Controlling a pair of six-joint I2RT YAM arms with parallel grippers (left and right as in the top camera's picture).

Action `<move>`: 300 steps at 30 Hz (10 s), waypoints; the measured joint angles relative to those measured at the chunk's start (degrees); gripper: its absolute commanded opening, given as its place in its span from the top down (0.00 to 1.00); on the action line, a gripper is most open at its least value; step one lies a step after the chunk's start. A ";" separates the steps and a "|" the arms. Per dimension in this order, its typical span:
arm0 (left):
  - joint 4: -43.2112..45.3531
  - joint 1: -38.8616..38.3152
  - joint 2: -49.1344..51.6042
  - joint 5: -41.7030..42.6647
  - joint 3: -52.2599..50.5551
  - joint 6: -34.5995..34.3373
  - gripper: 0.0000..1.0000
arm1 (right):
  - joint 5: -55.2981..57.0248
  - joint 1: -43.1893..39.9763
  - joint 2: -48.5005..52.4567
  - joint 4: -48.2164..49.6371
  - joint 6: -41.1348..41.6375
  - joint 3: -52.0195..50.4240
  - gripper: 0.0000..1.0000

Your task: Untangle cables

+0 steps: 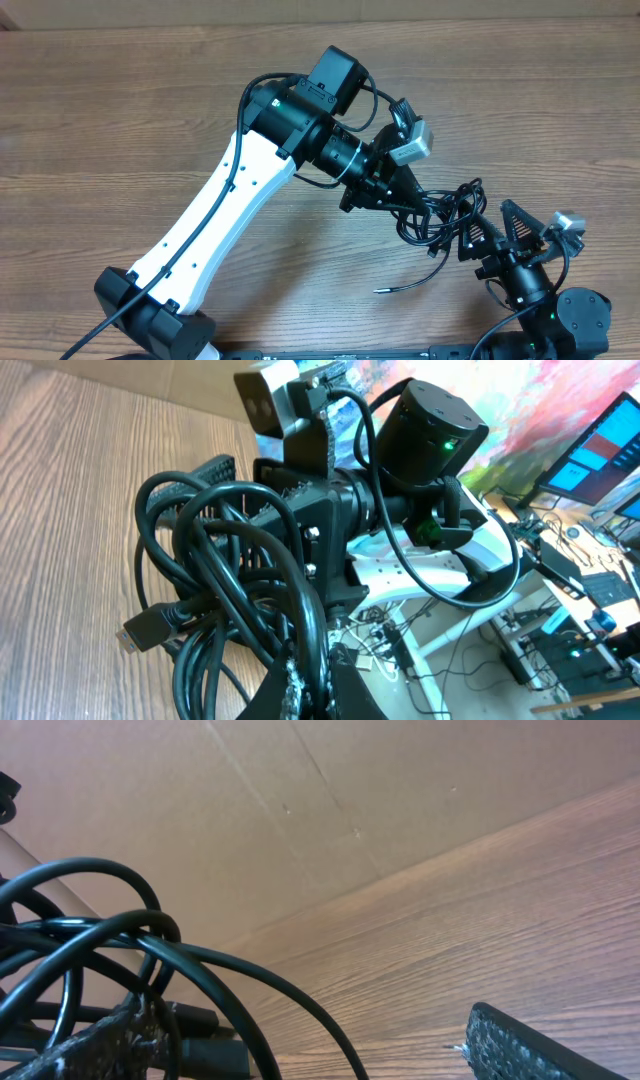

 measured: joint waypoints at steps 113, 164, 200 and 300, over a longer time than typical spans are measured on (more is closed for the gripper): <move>10.80 -4.13 0.00 -48.02 0.00 -14.21 0.96 | 11.17 0.00 0.00 -3.15 5.03 -0.02 0.00; 17.53 -12.37 -7.96 -35.52 -0.22 -7.37 0.96 | 10.47 0.13 7.41 -3.80 12.31 0.24 0.00; 18.05 -12.76 -18.91 -48.81 -0.66 -7.37 0.96 | 12.50 0.50 7.32 -6.40 12.44 1.18 0.00; 33.38 -18.99 -6.45 -70.40 -0.63 -91.45 0.96 | 1.73 0.00 7.80 0.52 12.09 -0.04 0.96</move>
